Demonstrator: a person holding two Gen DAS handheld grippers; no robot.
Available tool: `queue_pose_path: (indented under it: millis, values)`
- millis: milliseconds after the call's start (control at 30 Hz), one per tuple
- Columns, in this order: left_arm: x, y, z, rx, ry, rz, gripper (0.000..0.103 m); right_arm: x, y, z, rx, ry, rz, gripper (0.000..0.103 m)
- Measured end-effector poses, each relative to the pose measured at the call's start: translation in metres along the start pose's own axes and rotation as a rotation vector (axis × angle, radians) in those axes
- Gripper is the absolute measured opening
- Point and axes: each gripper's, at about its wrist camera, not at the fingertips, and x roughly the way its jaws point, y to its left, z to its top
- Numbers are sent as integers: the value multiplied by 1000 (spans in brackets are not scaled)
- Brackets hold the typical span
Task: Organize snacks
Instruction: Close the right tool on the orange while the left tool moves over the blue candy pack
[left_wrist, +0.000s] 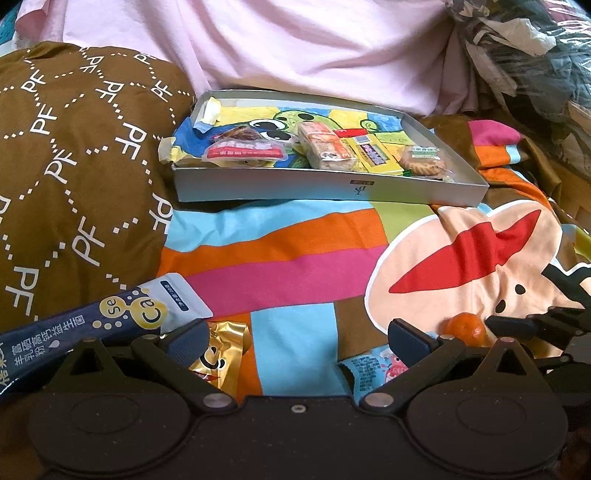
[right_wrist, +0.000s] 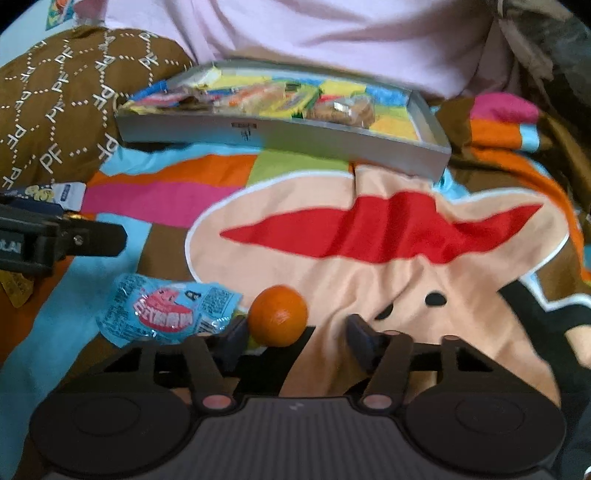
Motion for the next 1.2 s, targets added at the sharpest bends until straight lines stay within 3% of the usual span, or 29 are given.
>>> queue_pose_path:
  millis: [67, 133, 167, 500, 767, 1067, 1200]
  values:
    - [0, 0, 0, 4, 1, 0, 102, 0, -1, -1, 15, -1, 9, 53]
    - [0, -1, 0, 6, 1, -1, 102, 0, -1, -1, 15, -3, 10, 39]
    - [0, -1, 0, 8, 2, -3, 102, 0, -1, -1, 14, -5, 8, 38]
    - [-1, -7, -2, 47, -2, -36, 102, -9, -11, -4, 61, -21, 18, 37]
    - [0, -18, -4, 168, -33, -49, 102, -33, -17, -14, 62, -45, 12, 37]
    - [-2, -33, -11, 274, -12, -182, 102, -57, -26, -36, 120, -41, 54, 38]
    - [5, -50, -10, 401, 4, -232, 102, -62, -29, -47, 136, -40, 79, 38]
